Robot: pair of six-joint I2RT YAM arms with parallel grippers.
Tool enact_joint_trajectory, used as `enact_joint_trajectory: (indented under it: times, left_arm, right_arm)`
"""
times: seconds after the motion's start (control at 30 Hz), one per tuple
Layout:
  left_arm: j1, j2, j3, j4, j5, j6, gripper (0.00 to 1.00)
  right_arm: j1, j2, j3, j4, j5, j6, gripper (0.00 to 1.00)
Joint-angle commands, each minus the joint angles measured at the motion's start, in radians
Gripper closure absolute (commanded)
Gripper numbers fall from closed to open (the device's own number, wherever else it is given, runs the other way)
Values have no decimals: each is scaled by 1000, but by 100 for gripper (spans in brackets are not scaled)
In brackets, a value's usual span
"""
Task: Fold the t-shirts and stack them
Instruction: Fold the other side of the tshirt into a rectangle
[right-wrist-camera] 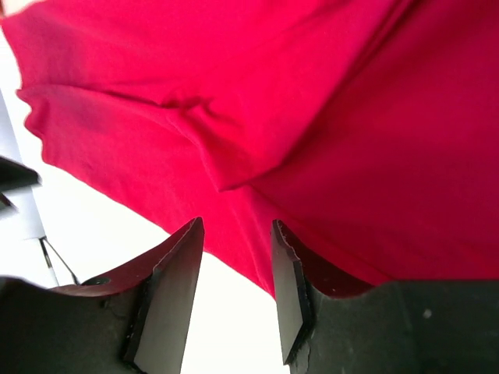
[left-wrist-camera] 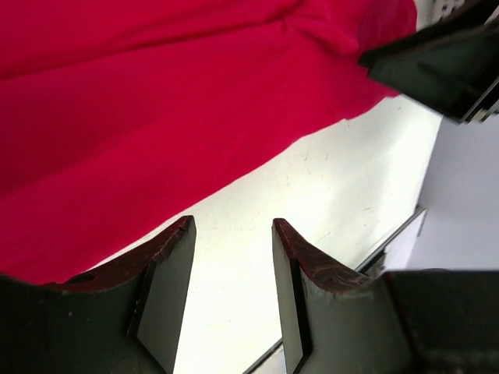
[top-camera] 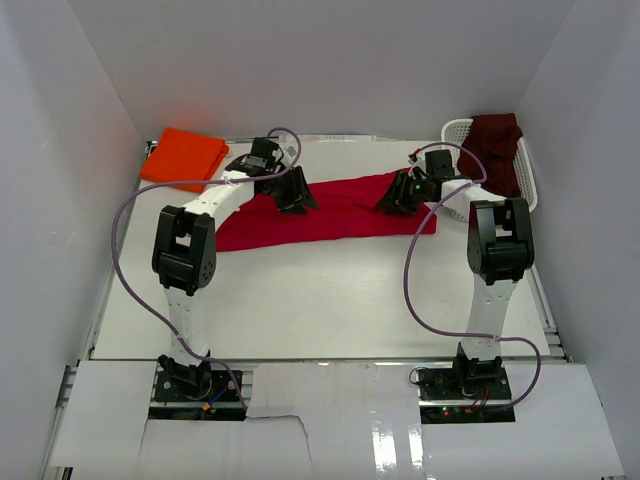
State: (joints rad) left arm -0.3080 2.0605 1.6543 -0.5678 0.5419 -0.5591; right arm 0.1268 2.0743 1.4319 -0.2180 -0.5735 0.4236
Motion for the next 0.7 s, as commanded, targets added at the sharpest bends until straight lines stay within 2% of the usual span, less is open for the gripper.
enact_joint_trajectory:
  times: [0.0, 0.3, 0.67]
  left_arm:
    - [-28, 6, 32, -1, -68, 76, 45]
    - [-103, 82, 12, 8, -117, 120, 46]
    - [-114, 107, 13, 8, -143, 134, 46]
  right_arm:
    - [7, -51, 10, 75, -32, 24, 53]
    - [31, 41, 93, 92, -42, 53, 51]
    - [59, 89, 134, 101, -23, 76, 50]
